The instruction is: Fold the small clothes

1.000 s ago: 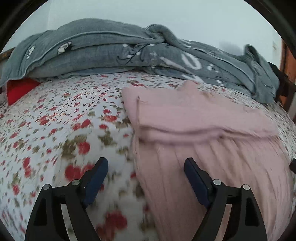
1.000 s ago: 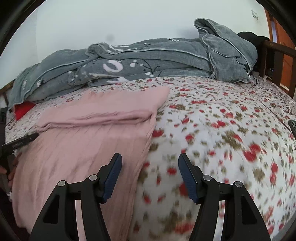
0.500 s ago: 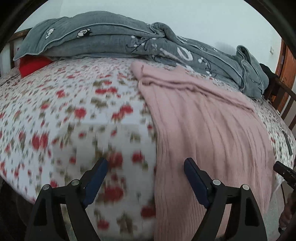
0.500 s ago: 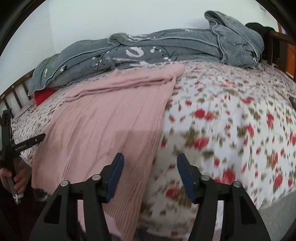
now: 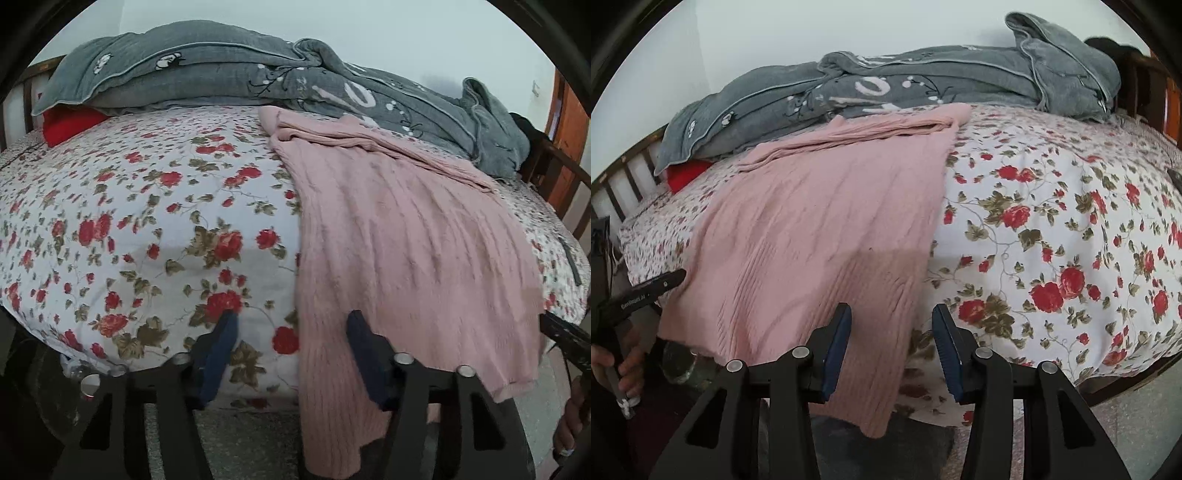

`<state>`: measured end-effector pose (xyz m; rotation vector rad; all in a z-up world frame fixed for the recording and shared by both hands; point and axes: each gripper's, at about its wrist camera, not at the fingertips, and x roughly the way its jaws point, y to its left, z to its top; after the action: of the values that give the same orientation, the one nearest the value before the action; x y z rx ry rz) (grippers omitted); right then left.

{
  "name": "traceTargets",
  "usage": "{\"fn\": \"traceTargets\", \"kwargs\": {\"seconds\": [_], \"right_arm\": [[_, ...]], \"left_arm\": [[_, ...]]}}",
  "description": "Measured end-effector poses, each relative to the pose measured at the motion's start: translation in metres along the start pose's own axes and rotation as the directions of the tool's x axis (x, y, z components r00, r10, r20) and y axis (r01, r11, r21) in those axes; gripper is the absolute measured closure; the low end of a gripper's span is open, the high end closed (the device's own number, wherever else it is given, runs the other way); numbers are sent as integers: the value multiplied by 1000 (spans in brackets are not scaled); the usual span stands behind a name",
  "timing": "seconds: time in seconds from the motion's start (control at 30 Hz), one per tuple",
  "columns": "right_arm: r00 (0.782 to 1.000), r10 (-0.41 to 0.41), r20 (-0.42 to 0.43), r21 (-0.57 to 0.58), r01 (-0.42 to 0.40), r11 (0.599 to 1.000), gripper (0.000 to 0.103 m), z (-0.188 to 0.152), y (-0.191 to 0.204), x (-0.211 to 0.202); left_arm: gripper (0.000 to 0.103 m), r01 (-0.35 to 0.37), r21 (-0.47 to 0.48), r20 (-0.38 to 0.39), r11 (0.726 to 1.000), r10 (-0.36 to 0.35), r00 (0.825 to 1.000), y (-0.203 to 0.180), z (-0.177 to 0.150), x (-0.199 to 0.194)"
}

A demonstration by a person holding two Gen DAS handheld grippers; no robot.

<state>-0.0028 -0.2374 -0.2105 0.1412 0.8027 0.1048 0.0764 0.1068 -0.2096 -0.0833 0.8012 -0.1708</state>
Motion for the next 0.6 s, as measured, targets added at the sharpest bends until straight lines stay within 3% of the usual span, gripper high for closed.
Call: {"fn": "traceTargets", "kwargs": {"seconds": [0.07, 0.17, 0.27, 0.3, 0.33, 0.37, 0.43, 0.6], "right_arm": [[1000, 10, -3, -6, -10, 1000, 71, -2, 4, 1], [1000, 8, 1, -2, -8, 1000, 73, -2, 10, 4], [1000, 12, 0, -13, -12, 1000, 73, 1, 15, 7], [1000, 11, 4, -14, -11, 1000, 77, 1, 15, 8], [1000, 8, 9, -11, -8, 1000, 91, 1, 16, 10], [1000, 1, 17, -12, -1, 1000, 97, 2, 15, 9], [999, 2, 37, -11, -2, 1000, 97, 3, 10, 3], [997, -1, 83, 69, -5, 998, 98, 2, -21, -18]], "left_arm": [[67, 19, 2, -6, 1000, -19, 1000, -2, -1, 0], [84, 50, -10, -22, 999, -51, 998, -5, 0, 1], [94, 46, -17, -17, 999, -46, 999, -8, 1, 4], [96, 50, -26, -9, 998, -50, 999, -8, 2, 3], [96, 61, -38, -8, 997, -61, 998, -6, 3, 3], [96, 58, -46, -6, 997, -59, 998, -3, 3, 2], [96, 27, -80, 12, 996, -26, 1000, 9, 4, -3], [96, 78, -113, 9, 990, -78, 997, 27, -2, -5]]}}
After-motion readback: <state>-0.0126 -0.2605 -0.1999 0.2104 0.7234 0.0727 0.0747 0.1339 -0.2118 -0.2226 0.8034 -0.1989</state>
